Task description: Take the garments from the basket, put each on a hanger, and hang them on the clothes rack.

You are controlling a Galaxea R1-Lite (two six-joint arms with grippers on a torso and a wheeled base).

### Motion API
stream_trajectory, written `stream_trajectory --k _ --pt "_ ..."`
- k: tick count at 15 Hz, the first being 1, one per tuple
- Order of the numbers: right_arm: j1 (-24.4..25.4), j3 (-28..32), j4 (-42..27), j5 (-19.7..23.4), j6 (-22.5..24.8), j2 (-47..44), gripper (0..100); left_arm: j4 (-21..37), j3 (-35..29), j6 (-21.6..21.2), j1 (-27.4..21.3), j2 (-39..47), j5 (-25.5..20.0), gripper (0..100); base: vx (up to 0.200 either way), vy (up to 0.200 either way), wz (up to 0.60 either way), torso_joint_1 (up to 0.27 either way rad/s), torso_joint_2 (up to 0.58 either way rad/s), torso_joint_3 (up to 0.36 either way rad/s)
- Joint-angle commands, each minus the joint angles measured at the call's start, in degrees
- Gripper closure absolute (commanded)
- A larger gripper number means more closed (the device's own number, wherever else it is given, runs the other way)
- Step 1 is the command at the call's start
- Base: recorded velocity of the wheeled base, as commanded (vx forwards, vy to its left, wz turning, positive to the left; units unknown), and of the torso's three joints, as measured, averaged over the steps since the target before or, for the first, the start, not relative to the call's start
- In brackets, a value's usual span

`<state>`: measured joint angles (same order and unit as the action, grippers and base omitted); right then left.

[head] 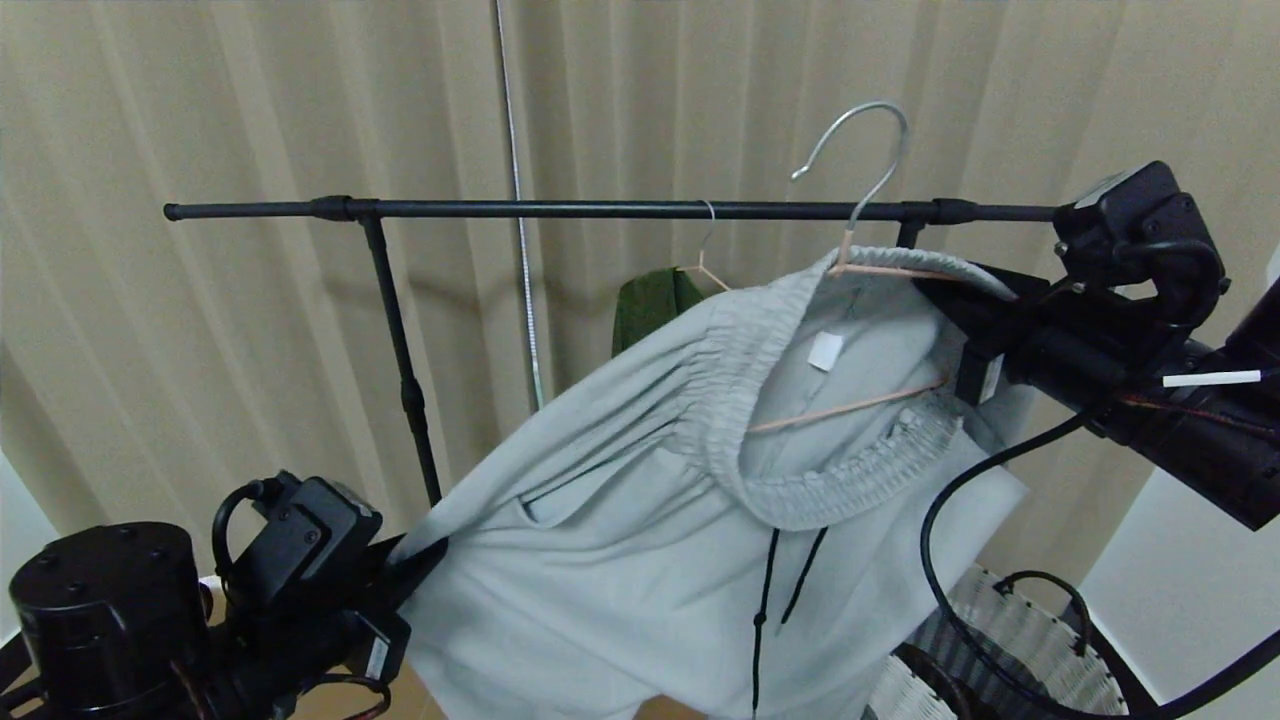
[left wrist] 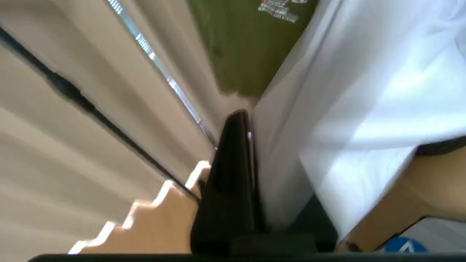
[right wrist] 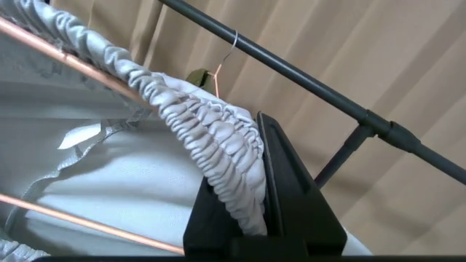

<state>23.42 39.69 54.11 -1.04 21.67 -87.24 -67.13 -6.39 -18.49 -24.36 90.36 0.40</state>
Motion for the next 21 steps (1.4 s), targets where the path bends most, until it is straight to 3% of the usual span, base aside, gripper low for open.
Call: stream_trajectory --k 1,3,6,11,12,14,15,16,18,20,21 --pt "0.1 -0.1 -0.3 0.0 0.1 -0.1 100 -0.3 -0.5 0.0 -0.9 -1.6 -0.2 0 0.0 0.0 0.0 0.0 0.0 0.0" --pt "0.0 -0.3 -2.0 -0.5 0.1 0.0 100 -0.3 -1.7 0.6 -1.7 -4.1 -0.5 0 0.0 0.0 0.0 0.0 0.0 0.0" --pt "-1.4 -0.1 -8.5 -3.0 0.1 1.6 100 0.0 -4.9 5.0 -4.2 -10.4 -0.5 0 0.0 0.0 0.0 0.0 0.0 0.0" --pt "-6.4 -1.4 -11.2 -6.3 0.2 2.0 100 1.6 -4.7 9.3 -3.4 -18.1 0.0 0 0.0 0.0 0.0 0.0 0.0 0.0" --pt "-7.5 -1.9 -11.2 -6.8 0.2 2.2 100 4.4 -4.5 9.3 -3.1 -20.7 0.0 0 0.0 0.0 0.0 0.0 0.0 0.0" --pt "-10.6 -3.7 -11.2 -7.6 0.4 3.2 100 16.2 -5.0 9.4 -0.5 -27.3 0.1 0 0.0 0.0 0.0 0.0 0.0 0.0" --pt "-13.3 -5.3 -11.2 -8.8 0.4 3.7 100 25.7 -5.6 9.5 3.9 -30.5 -0.3 0 0.0 0.0 0.0 0.0 0.0 0.0" --pt "-15.2 -6.0 -11.6 -10.0 0.4 3.9 100 29.2 -5.5 11.3 6.2 -31.5 -0.5 0 0.0 0.0 0.0 0.0 0.0 0.0" --pt "-18.1 -6.1 -14.3 -12.9 0.4 4.4 100 29.9 -7.0 14.2 7.9 -30.5 -1.2 0 0.0 0.0 0.0 0.0 0.0 0.0" --pt "-18.9 -6.1 -15.2 -14.6 0.4 4.7 100 29.9 -7.5 14.4 8.4 -30.0 -1.2 0 0.0 0.0 0.0 0.0 0.0 0.0" --pt "-19.8 -6.7 -15.4 -18.7 0.4 5.3 100 29.9 -7.4 14.4 9.1 -29.8 -1.2 0 0.0 0.0 0.0 0.0 0.0 0.0"
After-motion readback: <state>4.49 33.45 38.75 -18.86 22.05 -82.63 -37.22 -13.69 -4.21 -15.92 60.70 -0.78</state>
